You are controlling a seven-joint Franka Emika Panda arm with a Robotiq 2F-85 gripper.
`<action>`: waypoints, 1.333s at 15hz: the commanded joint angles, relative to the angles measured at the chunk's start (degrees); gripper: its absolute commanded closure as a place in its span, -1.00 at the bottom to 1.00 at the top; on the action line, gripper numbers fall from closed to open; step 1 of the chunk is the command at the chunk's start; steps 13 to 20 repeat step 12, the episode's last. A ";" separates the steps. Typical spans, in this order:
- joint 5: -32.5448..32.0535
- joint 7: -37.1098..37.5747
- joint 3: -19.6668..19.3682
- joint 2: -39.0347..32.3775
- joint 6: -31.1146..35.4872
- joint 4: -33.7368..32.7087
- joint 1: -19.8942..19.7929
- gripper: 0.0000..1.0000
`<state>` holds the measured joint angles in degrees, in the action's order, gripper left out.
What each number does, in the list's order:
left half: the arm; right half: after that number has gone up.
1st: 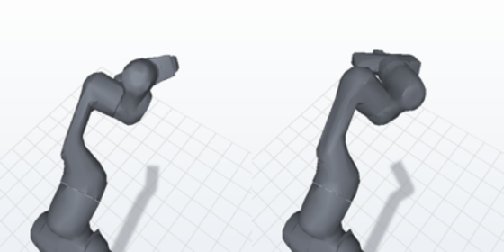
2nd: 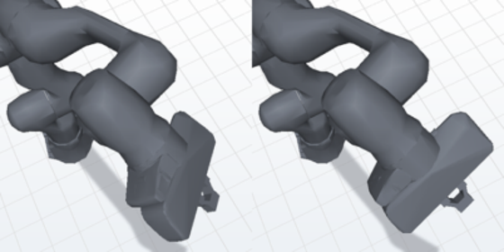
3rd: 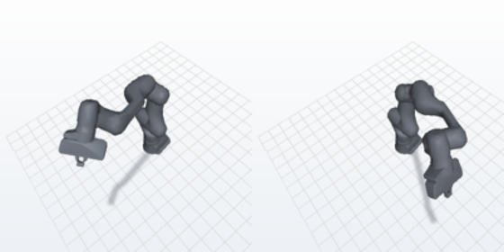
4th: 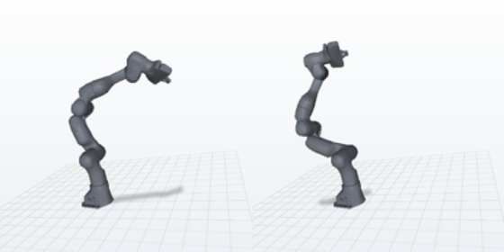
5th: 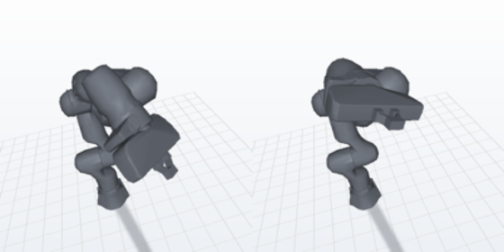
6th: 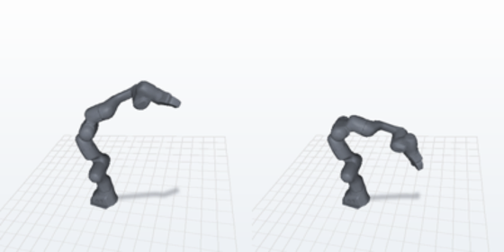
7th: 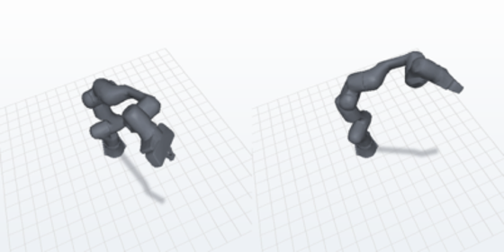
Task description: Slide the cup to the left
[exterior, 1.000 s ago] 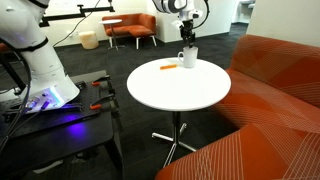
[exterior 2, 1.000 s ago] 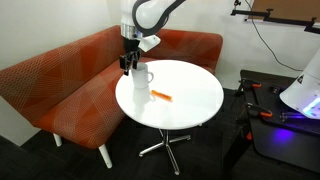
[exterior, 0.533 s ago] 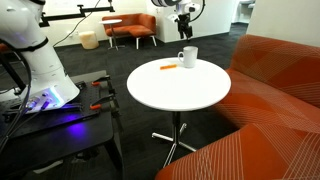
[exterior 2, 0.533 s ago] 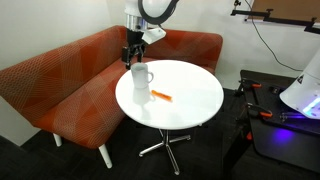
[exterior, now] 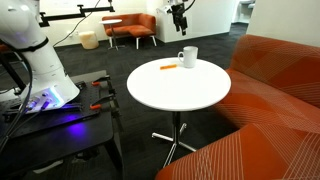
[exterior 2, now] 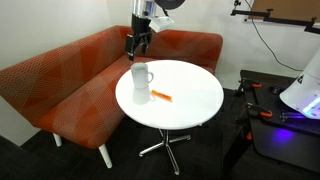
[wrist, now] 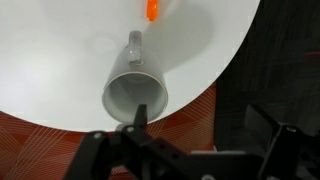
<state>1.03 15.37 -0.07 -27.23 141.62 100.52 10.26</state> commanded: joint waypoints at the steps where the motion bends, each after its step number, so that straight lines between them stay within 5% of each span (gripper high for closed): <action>1: -1.86 4.25 -0.69 7.05 4.79 8.21 1.14 -1.00; 9: -2.14 6.64 0.44 14.33 9.71 17.44 1.31 -1.00; 10: -1.22 4.49 0.91 10.84 7.56 13.11 0.33 -1.00; 20: -1.20 4.48 1.15 12.05 8.26 14.79 0.30 -1.00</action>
